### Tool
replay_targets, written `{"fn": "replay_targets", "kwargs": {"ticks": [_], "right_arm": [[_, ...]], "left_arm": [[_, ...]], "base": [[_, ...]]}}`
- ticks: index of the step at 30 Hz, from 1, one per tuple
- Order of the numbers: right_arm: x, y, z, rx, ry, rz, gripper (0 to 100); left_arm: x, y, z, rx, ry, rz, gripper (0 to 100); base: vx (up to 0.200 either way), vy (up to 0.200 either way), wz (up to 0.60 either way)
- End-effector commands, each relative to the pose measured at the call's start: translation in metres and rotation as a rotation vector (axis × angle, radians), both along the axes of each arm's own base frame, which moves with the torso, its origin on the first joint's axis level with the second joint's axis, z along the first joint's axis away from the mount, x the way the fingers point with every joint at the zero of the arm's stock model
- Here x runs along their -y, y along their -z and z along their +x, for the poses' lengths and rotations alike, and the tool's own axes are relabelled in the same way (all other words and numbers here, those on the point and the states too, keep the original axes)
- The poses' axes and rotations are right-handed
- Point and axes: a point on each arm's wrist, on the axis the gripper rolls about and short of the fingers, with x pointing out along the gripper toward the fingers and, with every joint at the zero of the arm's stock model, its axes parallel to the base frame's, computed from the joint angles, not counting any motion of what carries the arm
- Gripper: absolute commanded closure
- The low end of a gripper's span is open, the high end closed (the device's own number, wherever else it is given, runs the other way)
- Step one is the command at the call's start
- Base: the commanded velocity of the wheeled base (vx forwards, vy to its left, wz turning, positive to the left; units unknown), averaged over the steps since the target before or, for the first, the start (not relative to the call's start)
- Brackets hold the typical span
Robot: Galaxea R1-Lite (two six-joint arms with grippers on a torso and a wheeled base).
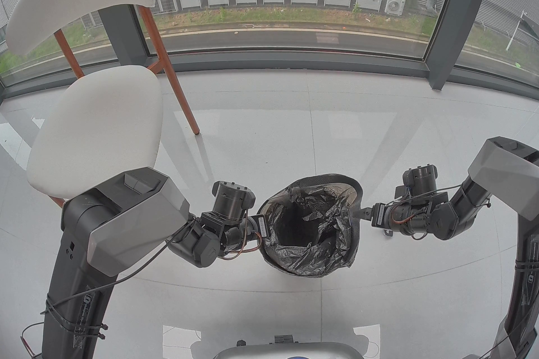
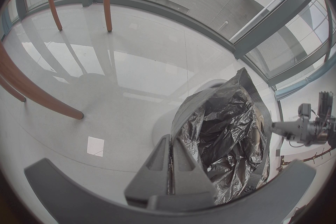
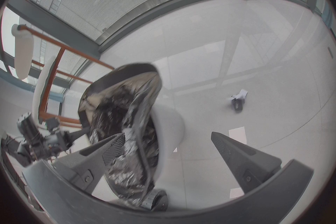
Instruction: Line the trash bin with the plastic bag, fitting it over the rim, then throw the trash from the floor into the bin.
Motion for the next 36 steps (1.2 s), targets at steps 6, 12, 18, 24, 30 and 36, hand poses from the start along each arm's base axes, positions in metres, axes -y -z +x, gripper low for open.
{"fn": "replay_targets", "kwargs": {"ticks": [6,12,18,24,30,36], "right_arm": [[-0.024,0.010,-0.022,-0.055,-0.081,-0.014,0],[-0.032,0.025,-0.019,-0.039,-0.097,-0.011,0],[-0.031,0.043,-0.013,0.023,-0.082,0.005,100],[-0.028,0.040,-0.016,0.023,-0.077,0.006,100],[-0.023,0.021,-0.017,0.055,-0.064,0.015,100],[-0.020,0.010,-0.020,0.073,-0.061,0.019,100]], "left_arm": [[0.001,0.000,0.000,0.003,0.001,-0.001,100],[0.001,0.000,0.000,0.003,0.001,-0.001,100],[0.001,0.000,0.000,0.003,0.001,-0.001,100],[0.001,0.000,0.000,0.003,0.001,-0.001,100],[0.001,0.000,0.000,0.003,0.001,-0.001,100],[0.001,0.000,0.000,0.003,0.001,-0.001,100]], "base": [[0.000,0.000,0.00],[0.000,0.000,0.00],[0.000,0.000,0.00],[0.000,0.000,0.00],[0.000,0.000,0.00],[0.000,0.000,0.00]]}}
